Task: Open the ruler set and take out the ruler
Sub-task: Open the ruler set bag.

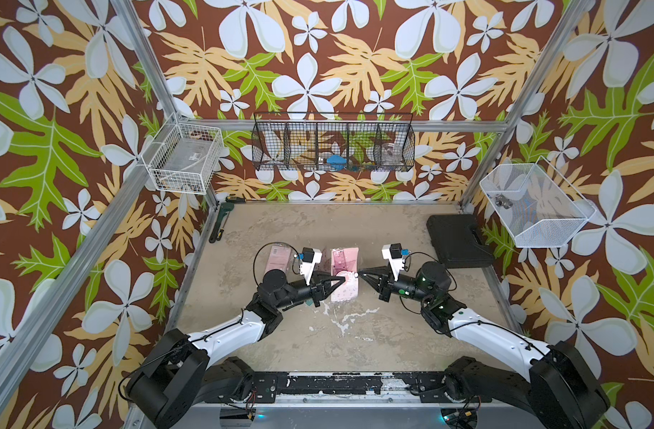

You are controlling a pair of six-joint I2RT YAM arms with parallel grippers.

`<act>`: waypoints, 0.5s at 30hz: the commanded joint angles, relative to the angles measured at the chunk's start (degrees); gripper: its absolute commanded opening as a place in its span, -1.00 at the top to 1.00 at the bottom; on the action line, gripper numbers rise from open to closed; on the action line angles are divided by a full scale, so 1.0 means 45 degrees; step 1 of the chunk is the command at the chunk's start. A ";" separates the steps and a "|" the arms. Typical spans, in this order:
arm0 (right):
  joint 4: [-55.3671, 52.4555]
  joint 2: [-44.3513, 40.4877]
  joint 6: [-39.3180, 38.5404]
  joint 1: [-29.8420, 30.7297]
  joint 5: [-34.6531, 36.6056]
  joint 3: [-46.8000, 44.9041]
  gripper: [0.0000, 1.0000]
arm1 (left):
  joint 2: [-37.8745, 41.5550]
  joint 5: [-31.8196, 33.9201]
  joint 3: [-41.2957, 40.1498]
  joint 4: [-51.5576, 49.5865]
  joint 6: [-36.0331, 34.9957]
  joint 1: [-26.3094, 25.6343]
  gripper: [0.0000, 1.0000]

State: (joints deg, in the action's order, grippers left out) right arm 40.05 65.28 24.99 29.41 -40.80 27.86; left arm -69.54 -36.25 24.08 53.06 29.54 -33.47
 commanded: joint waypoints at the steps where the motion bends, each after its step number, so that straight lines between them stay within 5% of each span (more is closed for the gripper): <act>1: -0.0049 -0.0206 0.0138 -0.0026 -0.0286 0.0104 1.00 | 0.0062 0.0812 -0.0149 0.0115 -0.0158 -0.0003 1.00; 3: -0.0322 -0.0209 0.0173 -0.0041 -0.0636 0.0151 1.00 | 0.0009 0.1147 -0.0232 0.0060 -0.0247 -0.0003 0.92; 7: -0.1015 -0.0294 0.0451 -0.0050 -0.1281 0.0179 1.00 | -0.0170 0.1564 -0.0199 -0.0222 -0.0390 -0.0003 0.45; 13: -0.1764 -0.0465 0.1278 -0.0041 -0.1346 -0.0261 1.00 | -0.0418 0.2244 -0.0233 -0.0694 -0.0558 -0.0003 0.37; 15: -0.1529 -0.0414 0.2007 -0.0051 -0.1269 -0.0528 1.00 | -0.0532 0.2610 -0.0195 -0.0997 -0.0539 -0.0003 0.21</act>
State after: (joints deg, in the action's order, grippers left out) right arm 33.36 63.29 29.39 29.15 -45.04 26.39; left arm -71.53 -28.16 23.18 50.46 28.21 -33.58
